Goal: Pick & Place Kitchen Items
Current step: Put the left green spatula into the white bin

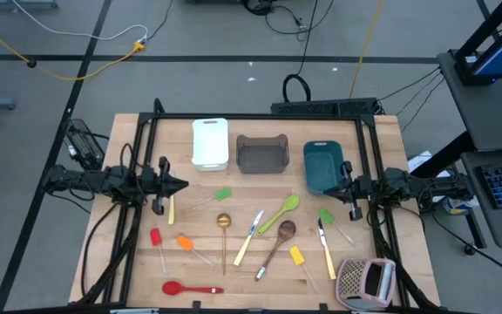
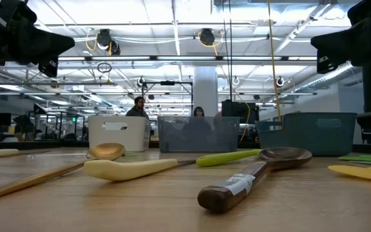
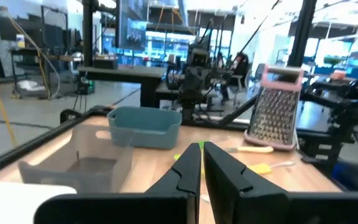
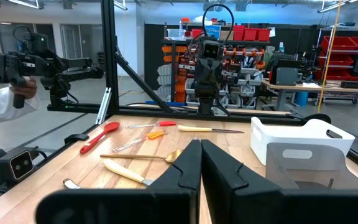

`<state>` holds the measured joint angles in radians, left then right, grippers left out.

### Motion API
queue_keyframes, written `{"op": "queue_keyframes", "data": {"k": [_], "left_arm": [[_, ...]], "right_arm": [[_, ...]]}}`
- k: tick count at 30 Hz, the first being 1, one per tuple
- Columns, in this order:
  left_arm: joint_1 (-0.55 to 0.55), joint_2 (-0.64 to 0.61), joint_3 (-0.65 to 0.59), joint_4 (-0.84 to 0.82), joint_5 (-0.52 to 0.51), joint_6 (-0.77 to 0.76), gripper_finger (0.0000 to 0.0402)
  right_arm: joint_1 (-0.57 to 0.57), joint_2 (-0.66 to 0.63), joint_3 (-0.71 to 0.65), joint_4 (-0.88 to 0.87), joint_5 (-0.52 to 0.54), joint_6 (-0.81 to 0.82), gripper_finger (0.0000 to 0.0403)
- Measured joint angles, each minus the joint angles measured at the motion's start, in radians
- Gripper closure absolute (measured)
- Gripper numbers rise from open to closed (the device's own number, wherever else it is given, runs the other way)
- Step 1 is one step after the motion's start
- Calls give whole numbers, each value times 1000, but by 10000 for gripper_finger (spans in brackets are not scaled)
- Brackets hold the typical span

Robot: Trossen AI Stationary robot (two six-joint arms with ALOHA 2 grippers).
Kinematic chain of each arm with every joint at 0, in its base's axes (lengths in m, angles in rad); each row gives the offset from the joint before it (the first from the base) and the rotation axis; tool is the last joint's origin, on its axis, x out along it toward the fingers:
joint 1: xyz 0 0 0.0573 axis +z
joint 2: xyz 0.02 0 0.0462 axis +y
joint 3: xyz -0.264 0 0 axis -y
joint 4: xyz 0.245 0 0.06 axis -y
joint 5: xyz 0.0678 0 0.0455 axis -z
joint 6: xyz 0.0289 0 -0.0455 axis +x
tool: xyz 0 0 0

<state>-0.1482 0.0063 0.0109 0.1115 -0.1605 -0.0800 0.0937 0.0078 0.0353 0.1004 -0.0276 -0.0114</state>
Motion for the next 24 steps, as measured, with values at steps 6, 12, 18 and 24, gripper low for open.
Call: {"op": "queue_keyframes", "data": {"k": [6,12,18,24], "left_arm": [[0,0,0,8,2,-49,376],[0,0,0,-14,-3,-58,376],[0,0,0,-4,-75,-61,376],[0,0,0,-4,-131,-112,375]], "right_arm": [[0,0,0,0,0,0,399],[0,0,0,0,0,0,399],[0,0,0,0,0,0,399],[0,0,0,0,0,0,399]]}}
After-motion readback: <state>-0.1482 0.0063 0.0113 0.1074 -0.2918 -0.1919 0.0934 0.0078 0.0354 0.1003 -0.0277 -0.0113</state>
